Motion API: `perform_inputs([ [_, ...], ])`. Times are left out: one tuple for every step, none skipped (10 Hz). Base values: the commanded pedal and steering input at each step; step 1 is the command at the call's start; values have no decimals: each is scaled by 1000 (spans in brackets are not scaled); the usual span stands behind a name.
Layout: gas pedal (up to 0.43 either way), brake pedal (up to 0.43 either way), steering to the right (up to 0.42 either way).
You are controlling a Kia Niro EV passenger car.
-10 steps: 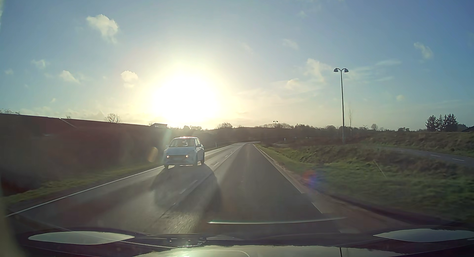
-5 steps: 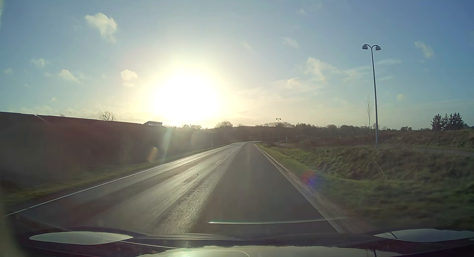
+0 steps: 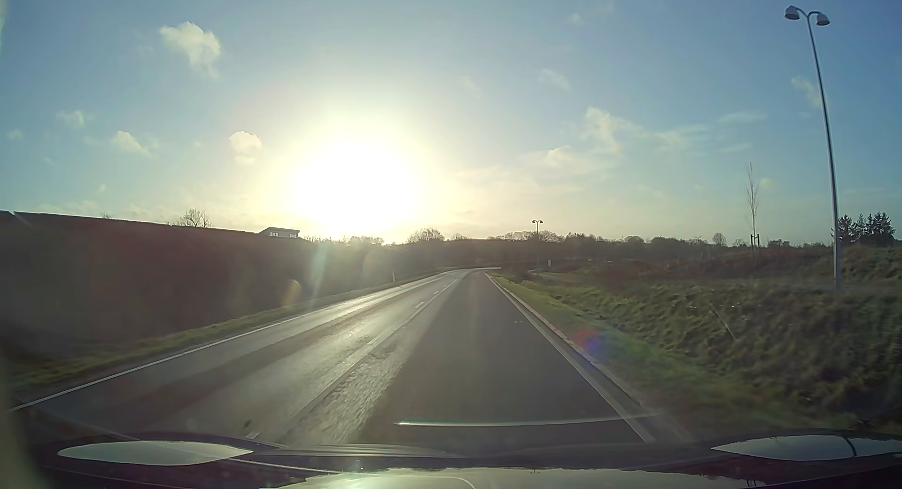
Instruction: Follow the waypoints while adhering to traffic rules and regulations
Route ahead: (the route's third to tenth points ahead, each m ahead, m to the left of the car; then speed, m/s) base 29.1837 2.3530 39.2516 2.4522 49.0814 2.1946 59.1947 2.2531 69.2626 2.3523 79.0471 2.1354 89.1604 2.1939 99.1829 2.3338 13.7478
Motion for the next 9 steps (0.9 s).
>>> perform_inputs([
  [150,0,-2],
  [150,0,-1],
  [150,0,-1],
  [150,0,0],
  [150,0,0],
  [150,0,1],
  [157,0,2],
  [157,0,2],
  [157,0,2],
])
